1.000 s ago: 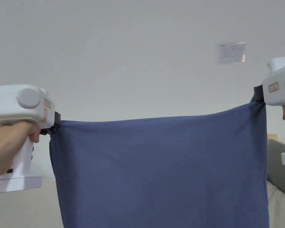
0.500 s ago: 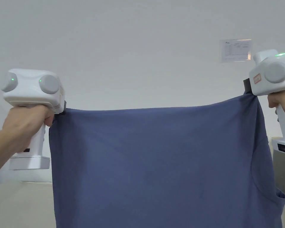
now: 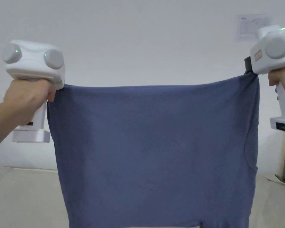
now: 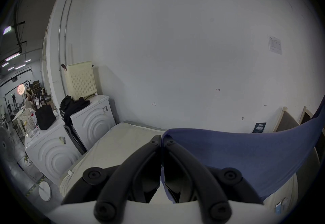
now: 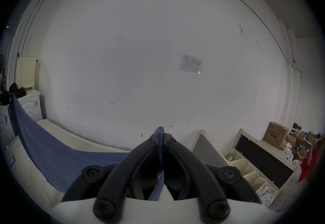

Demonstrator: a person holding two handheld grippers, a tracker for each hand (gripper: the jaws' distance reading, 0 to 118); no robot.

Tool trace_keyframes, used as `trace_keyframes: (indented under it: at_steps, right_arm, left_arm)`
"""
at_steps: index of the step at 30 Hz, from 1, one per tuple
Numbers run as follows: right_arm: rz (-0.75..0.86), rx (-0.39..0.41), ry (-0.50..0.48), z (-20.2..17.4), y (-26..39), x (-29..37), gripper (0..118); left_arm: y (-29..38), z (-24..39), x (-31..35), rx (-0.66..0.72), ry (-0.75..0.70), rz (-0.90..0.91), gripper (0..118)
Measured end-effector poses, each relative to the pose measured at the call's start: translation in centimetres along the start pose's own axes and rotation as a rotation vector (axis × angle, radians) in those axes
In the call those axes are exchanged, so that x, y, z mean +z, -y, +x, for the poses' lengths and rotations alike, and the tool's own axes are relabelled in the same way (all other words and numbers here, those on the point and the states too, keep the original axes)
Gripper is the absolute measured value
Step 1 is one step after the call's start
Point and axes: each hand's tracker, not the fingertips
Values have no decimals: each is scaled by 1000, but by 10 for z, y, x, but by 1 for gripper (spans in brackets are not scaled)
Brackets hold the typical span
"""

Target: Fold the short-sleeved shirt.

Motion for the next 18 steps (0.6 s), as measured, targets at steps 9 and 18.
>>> trace_keyframes:
  at_steps: [9, 18]
  right_arm:
    - [-97, 1, -17, -36, 88, -30, 5]
    - [-418, -76, -177, -61, 300, -25, 5]
  left_arm:
    - [71, 31, -72, -3, -3, -69, 0]
    - [276, 40, -107, -19, 131, -372, 0]
